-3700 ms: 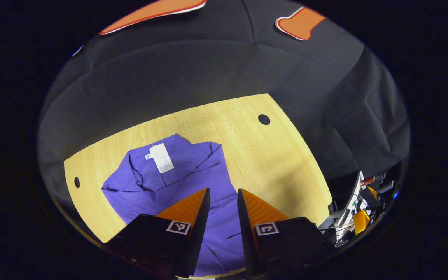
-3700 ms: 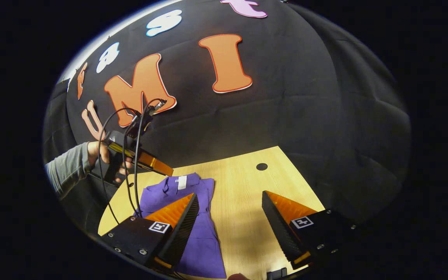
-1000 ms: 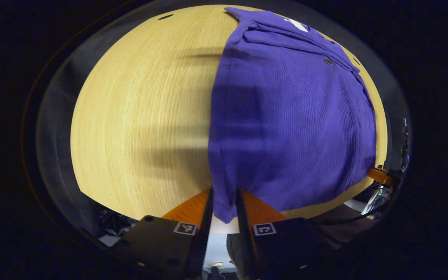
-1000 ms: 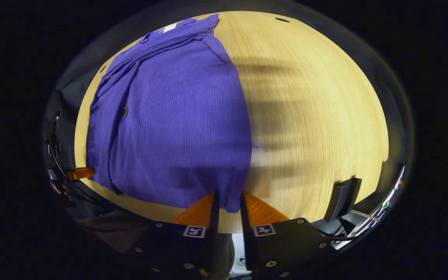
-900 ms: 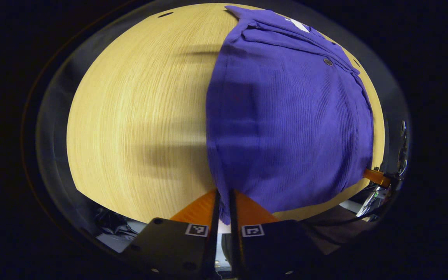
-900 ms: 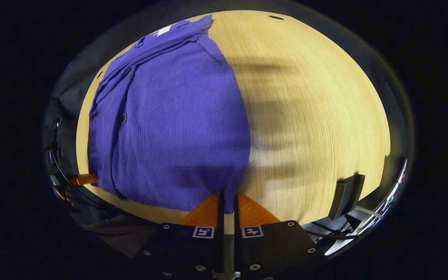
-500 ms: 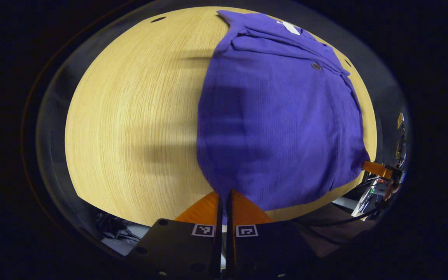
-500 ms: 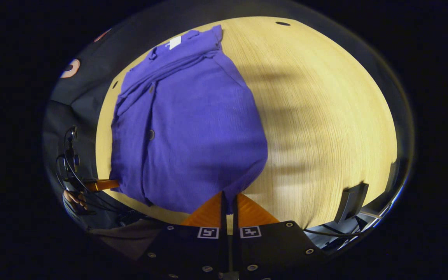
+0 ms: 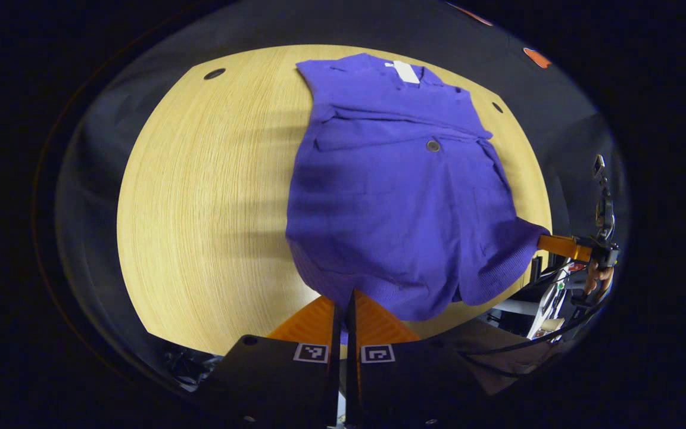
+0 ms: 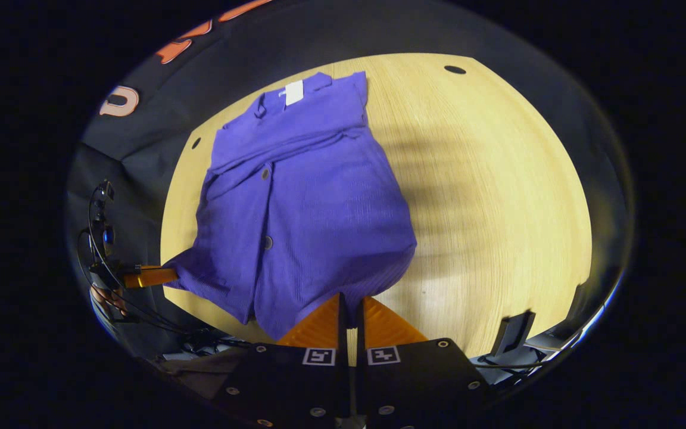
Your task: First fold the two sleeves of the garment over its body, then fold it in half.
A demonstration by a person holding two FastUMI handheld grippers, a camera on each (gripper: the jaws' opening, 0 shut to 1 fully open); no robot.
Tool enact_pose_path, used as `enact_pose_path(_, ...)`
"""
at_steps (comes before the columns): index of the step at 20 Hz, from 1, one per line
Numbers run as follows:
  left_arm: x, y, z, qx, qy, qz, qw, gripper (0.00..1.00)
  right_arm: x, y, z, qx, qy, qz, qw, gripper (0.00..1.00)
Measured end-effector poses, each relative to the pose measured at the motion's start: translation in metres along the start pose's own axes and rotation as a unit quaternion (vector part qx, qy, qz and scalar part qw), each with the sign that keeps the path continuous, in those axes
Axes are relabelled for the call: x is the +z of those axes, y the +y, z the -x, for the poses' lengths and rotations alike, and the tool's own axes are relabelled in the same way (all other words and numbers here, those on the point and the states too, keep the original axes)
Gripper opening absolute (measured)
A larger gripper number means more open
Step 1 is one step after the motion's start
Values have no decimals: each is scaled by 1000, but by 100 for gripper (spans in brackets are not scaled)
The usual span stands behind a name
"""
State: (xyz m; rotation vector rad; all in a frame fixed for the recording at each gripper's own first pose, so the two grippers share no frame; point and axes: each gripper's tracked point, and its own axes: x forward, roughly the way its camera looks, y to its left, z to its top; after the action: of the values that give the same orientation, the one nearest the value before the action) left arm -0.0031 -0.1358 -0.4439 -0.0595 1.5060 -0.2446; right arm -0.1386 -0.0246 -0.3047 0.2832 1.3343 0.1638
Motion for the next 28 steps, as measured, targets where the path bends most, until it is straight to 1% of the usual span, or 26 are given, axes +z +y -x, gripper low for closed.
enact_pose_path(2, 15, 0, 11, 1, -11, -7, 1000, 6, 14, 3, 9, 1, -13, 5, 1000, 5)
enact_pose_path(3, 23, -1, 16, -2, -15, 0, 1000, 6, 23, 6, 13, 4, -21, 3, 1000, 5)
enact_pose_path(5, 37, -11, 30, -18, -28, 7, 999, 6, 38, 16, 22, 15, -35, 1, 999, 5)
enact_pose_path(6, 46, -15, 32, -22, -34, 5, 999, 8, 47, 20, 25, 18, -41, 5, 999, 5)
enact_pose_path(8, 64, -21, 42, -21, -44, -9, 999, 5, 66, 26, 33, 16, -54, 14, 998, 5)
enact_pose_path(9, 73, -25, 46, -22, -51, -14, 998, 5, 76, 30, 36, 16, -62, 19, 998, 5)
enact_pose_path(10, 83, -30, 52, -27, -55, -16, 998, 7, 88, 36, 39, 19, -68, 24, 997, 5)
enact_pose_path(11, 93, -34, 57, -30, -63, -19, 997, 5, 99, 41, 40, 22, -76, 28, 996, 5)
enact_pose_path(13, 118, -38, 68, -34, -77, -19, 996, 5, 121, 50, 44, 24, -89, 36, 995, 5)
enact_pose_path(18, 185, -38, 88, -31, -113, -15, 993, 5, 179, 66, 50, 24, -120, 48, 991, 5)
enact_pose_path(21, 223, -41, 93, -34, -124, -15, 992, 6, 212, 72, 51, 26, -131, 49, 990, 5)
enact_pose_path(23, 253, -37, 94, -29, -131, -15, 991, 6, 239, 76, 50, 30, -141, 47, 988, 5)
enact_pose_path(26, 297, -30, 93, -25, -142, -10, 989, 5, 282, 80, 42, 35, -153, 41, 987, 4)
enact_pose_path(28, 324, -21, 84, -10, -143, -17, 989, 5, 308, 80, 25, 32, -158, 41, 986, 5)
